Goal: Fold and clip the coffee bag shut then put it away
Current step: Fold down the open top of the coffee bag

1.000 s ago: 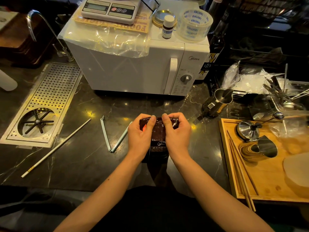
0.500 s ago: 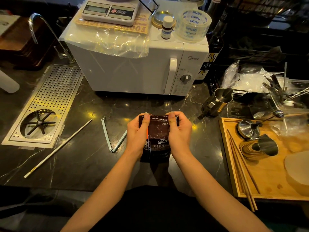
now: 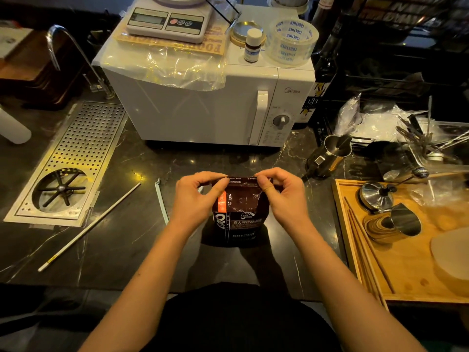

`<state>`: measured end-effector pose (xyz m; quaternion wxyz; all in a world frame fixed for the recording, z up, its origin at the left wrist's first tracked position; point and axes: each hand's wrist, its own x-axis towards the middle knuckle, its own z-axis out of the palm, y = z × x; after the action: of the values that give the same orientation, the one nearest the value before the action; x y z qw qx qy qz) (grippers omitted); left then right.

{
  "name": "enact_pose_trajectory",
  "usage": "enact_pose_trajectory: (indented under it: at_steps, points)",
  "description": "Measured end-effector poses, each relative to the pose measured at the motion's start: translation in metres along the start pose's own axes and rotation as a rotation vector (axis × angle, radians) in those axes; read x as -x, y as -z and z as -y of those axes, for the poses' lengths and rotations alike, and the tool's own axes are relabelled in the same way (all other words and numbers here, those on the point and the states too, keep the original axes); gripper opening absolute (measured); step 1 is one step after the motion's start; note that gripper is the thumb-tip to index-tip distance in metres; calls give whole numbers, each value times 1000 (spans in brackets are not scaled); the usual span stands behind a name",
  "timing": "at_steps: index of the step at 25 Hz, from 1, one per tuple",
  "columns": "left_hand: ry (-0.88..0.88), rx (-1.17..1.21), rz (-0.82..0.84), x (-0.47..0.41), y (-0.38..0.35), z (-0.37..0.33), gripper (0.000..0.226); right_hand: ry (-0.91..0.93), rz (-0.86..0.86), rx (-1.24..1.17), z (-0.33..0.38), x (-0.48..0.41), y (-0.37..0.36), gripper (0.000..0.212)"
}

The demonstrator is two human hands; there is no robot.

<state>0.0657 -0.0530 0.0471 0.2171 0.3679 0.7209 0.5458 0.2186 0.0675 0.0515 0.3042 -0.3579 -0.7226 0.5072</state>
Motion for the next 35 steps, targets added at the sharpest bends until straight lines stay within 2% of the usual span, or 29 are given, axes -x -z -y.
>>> enact_pose_trajectory:
  at_steps: [3,6,8,11,13,18,24,26,30,35]
  points:
    - [-135,-281,235,-19,20,-14,15,132,138,192,10,-10,16,7]
    - [-225,-407,374,-30,19,-25,19,223,310,336,22,-19,21,13]
    - [-269,-431,373,-31,15,-28,12,265,422,412,27,-23,22,17]
    - [-307,-424,345,-31,15,-25,8,343,456,458,30,-27,22,12]
    - [-324,-426,352,-32,15,-25,8,406,427,502,29,-29,20,4]
    - [-403,-467,360,-31,17,-25,12,469,306,530,23,-26,12,4]
    - [-470,-446,263,-26,16,-18,10,257,369,408,13,-20,28,10]
    - [-403,-354,229,-26,14,-14,12,234,294,366,9,-17,28,7]
    - [-108,-25,119,-14,6,0,14,220,196,310,5,-15,20,8]
    - [27,202,141,1,0,15,23,231,163,251,1,-10,19,11]
